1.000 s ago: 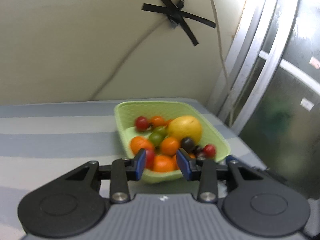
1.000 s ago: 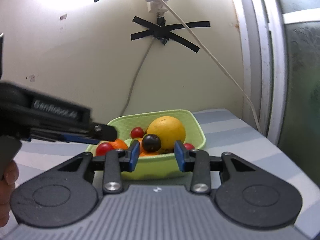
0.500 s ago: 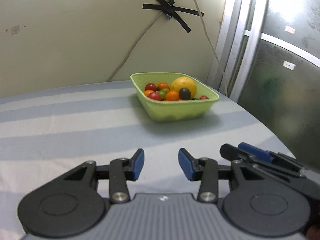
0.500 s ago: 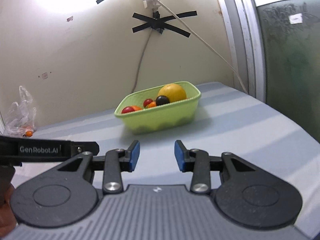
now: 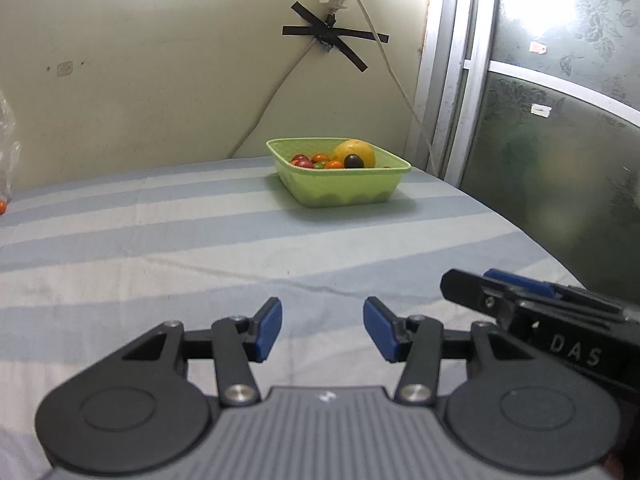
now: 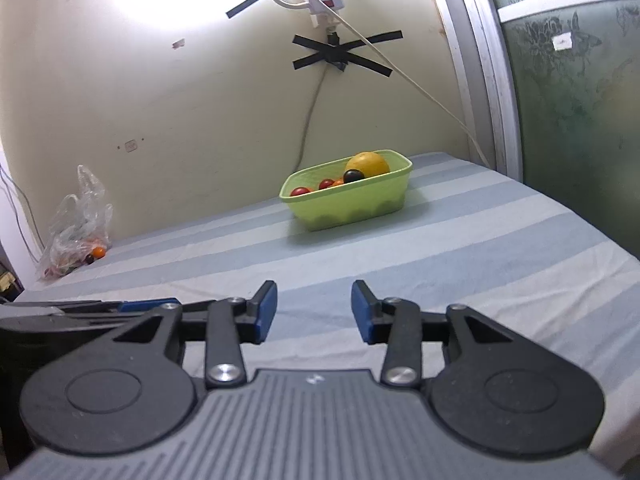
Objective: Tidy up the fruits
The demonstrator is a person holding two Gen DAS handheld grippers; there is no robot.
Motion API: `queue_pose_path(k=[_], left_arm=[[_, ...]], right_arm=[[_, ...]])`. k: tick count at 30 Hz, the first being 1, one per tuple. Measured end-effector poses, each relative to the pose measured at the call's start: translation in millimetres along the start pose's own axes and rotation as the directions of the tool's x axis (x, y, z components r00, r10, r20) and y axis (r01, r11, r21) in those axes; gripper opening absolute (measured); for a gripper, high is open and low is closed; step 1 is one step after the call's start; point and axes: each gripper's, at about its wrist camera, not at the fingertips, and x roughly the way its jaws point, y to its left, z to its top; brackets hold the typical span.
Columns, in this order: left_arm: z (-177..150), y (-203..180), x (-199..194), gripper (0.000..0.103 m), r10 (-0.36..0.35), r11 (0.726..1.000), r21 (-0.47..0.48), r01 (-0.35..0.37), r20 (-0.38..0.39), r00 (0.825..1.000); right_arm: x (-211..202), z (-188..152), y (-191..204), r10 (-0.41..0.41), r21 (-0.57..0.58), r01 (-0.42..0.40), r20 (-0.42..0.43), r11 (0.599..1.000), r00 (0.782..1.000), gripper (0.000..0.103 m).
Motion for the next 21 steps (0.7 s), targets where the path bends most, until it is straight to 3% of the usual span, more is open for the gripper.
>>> queue_pose_path(k=[4,8,11,13,21], left_arm=[[-13.5,3.3,-14.3,0.047,0.015,1.0,-0.017,-0.015,0.004,1.0],[-26.7,20.5,-32.0,0.048,0.015,0.996,-0.091,-0.014,0.015,1.0],[-35.2,29.3,-45.3,0.052,0.053,0.995,-0.083,-0.048,0.055,0.997],[-38.5,35.5,-46.8,0.052,0.091,0.994,-0.07,-0.086,0.068,0.994],[-46.1,55.5,-44.0,0.053,0.127,0.984,-0.133,-0.119,0.046,0.991]], right_arm=[[-15.4,-3.5,6.4,0.005,0.004,-0.005,0.005,1.0,1.0,0.049],[-31.2,-7.0,14.8,-0.004,-0.002,0.004,0.01,1.0,1.0,0.059],[-31.6,-7.3,23.5,-0.019,-0.02,0.019,0.002,1.0,1.0,0.066],[-24.7,-6.7,29.5,-0.015,-0.023,0.015,-0.017,1.0,1.0,0.067],[-14.1,-15.6,52.0,-0.036,-0.111,0.029,-0.061,0.993,0.997,0.068]])
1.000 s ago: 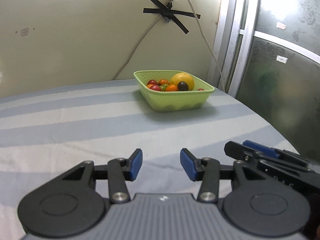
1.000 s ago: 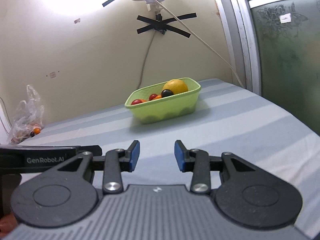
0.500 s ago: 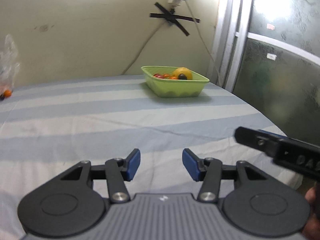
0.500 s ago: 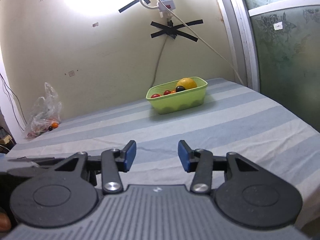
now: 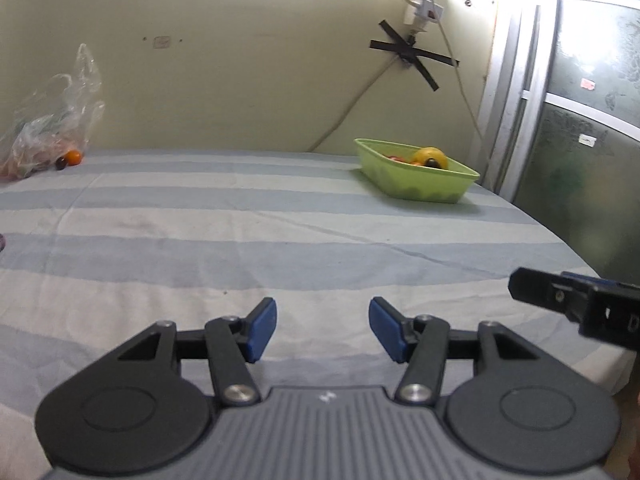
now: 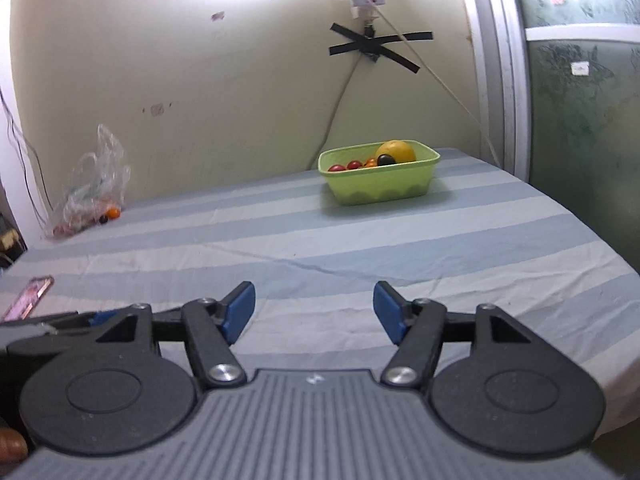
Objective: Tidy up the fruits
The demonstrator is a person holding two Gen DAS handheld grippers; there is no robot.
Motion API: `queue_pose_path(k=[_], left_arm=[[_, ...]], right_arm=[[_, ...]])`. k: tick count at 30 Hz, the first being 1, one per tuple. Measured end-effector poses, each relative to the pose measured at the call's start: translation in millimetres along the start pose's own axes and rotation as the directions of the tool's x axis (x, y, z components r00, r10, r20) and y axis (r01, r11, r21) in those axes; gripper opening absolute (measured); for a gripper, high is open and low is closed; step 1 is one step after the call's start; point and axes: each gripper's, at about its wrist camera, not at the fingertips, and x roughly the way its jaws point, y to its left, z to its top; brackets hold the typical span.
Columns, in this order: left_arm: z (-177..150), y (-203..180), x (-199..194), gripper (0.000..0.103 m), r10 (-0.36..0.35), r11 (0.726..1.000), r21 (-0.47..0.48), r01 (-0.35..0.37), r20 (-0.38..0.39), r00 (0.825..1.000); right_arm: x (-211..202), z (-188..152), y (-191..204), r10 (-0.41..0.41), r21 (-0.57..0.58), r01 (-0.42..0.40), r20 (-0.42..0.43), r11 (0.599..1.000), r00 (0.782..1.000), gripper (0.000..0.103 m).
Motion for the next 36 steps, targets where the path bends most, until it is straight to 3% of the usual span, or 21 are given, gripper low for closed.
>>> queue_pose_path(k=[16,21,28,36], left_arm=[[-8.9,9.5,10.5,0.059,0.043,0.999,-0.006,-0.043,-0.028,0.999],[-10.5,10.1,11.4,0.073,0.059,0.998,0.002,-0.059,-0.025,0.998],[-11.5,10.6,11.1,0.08,0.069,0.998,0.0,-0.069,-0.02,0.997],[-12.5,9.4,7.4,0.1,0.098,0.995,-0.008,-0.098,-0.003,0.995]], right_arm=[[0.7,-5.7,5.3,-0.017,-0.021,0.017,0.0,1.0,1.0,0.075],[1.3,-6.2,4.5,-0.025,-0.008,0.025,0.0,1.0,1.0,0.076],[1.5,-6.7,6.0,-0.029,-0.011,0.029,0.001,1.0,1.0,0.079],[3.2,-7.2,5.2,-0.041,-0.007,0.041,-0.001,0.999,0.999,0.082]])
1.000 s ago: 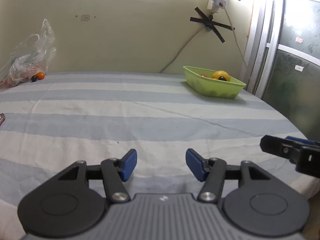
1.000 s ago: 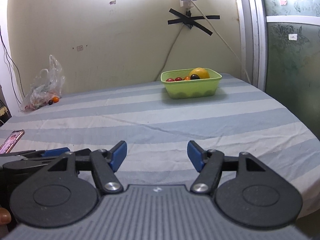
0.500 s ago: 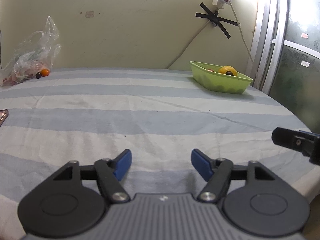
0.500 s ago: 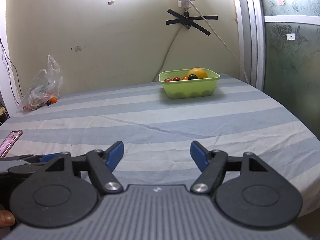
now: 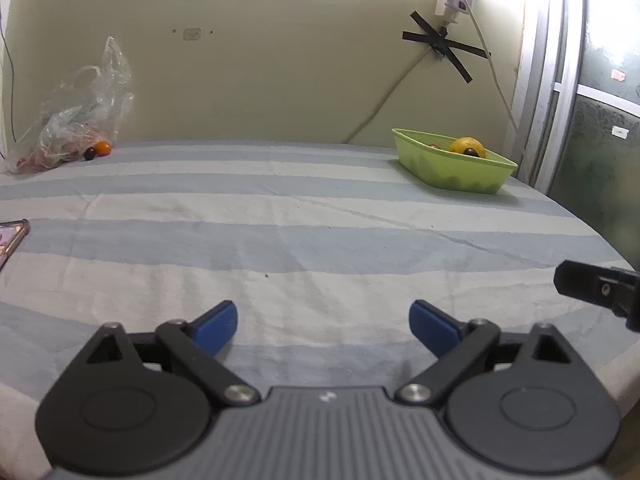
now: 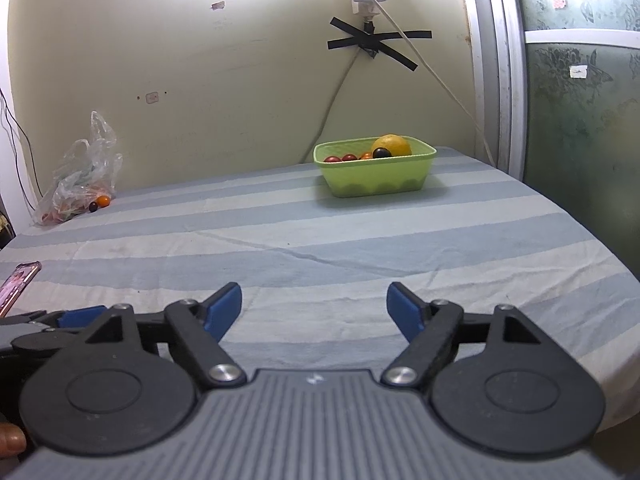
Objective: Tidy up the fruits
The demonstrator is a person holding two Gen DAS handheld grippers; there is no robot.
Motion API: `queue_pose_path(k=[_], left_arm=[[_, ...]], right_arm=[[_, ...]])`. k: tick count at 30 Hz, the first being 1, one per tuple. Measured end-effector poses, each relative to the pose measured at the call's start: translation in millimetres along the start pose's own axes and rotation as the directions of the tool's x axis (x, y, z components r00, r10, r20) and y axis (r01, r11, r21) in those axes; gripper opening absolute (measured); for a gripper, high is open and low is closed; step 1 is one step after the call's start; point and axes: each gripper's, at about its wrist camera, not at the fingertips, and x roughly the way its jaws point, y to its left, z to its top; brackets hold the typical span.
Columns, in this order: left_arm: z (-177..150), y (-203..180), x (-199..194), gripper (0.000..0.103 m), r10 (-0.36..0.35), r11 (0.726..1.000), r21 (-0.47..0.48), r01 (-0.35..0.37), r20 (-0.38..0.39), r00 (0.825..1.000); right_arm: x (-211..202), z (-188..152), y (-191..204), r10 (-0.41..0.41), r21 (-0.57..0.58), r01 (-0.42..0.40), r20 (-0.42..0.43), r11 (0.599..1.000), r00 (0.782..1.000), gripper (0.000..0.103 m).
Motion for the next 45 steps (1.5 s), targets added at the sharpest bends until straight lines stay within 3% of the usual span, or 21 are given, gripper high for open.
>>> queue_pose_path(k=[8,15,27,36,45], left_arm=[[2.5,3.5,-0.6,0.103,0.023,1.0,-0.003,-0.023,0.005,1.0],[6.5,-1.3,-7.1,0.103,0.113,0.992,0.047,-0.116,0.058,0.992],[9.3,-17.4,-12.2,0.103,0.319,0.931,0.138,-0.337,0.14,0.937],[13.8,-11.0,-14.0,0.103,0.289,0.944,0.127,-0.304,0.123,0.949],[12.3,-14.0,-17.0,0.103,0.288,0.943,0.132,-0.305,0.128,0.949]], right_arm=[[2.4,-0.4,-1.1,-0.009,0.011,0.009,-0.01,1.0,1.0,0.082],[4.0,-1.1,-2.3,-0.012,0.016,0.012,-0.018,1.0,1.0,0.082],[6.4,-0.1,-6.9,-0.005,0.025,0.006,-0.029,1.0,1.0,0.082],[6.9,0.4,-7.6,-0.003,0.026,0.004,-0.032,1.0,0.999,0.082],[6.8,-0.8,-11.3,0.003,0.039,-0.002,-0.035,0.999,0.999,0.082]])
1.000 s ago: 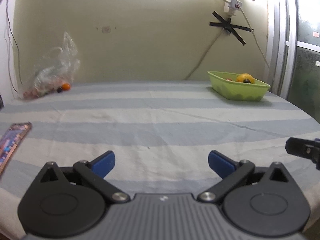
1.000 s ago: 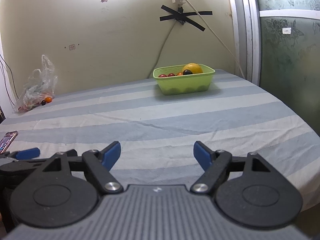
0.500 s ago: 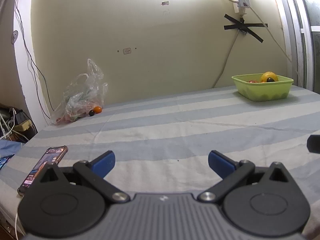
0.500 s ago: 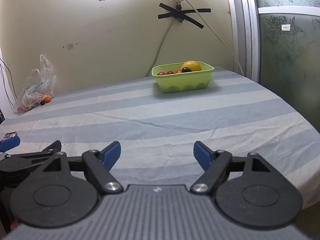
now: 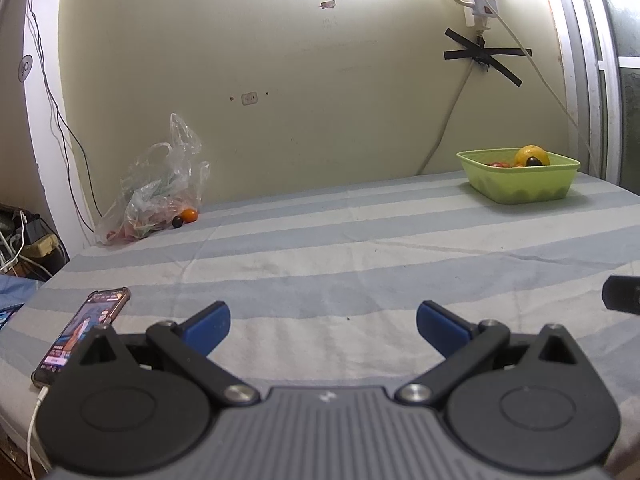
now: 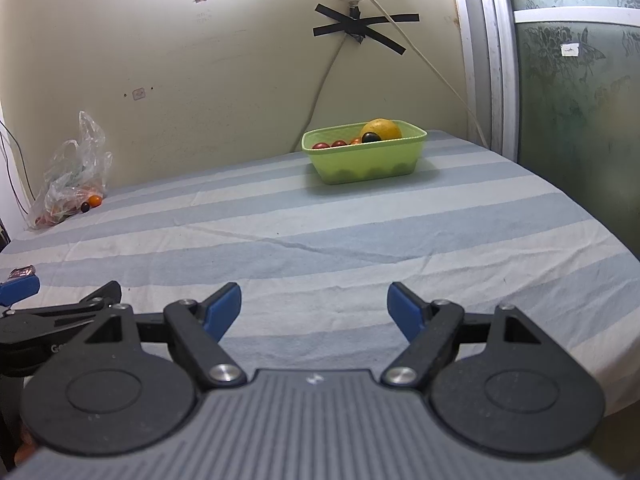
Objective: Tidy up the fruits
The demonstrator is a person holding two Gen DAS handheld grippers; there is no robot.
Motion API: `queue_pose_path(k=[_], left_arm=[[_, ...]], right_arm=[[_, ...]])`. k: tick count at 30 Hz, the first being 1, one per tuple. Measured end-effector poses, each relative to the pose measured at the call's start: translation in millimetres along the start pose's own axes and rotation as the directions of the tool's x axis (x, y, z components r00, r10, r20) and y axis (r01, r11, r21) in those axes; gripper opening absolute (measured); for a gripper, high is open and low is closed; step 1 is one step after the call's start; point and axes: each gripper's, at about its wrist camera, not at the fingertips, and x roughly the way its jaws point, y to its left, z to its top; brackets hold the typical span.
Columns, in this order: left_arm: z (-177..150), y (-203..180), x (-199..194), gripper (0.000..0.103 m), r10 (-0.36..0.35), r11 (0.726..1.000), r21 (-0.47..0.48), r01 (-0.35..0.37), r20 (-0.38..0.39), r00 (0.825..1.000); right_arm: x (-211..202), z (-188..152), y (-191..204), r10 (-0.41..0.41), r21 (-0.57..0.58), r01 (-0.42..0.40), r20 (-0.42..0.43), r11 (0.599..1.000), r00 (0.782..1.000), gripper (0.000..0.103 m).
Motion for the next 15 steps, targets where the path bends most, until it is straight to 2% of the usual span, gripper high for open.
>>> queue_pose_path(k=[15], left_arm=[[-0.2,2.0,-1.7,0.103,-0.003,1.0,0.006,0.003,0.003,1.0]], right_arm=[[0.8,-1.0,-2.0,0.004,0.006,-0.004,-0.003,1.0,1.0,0.082]])
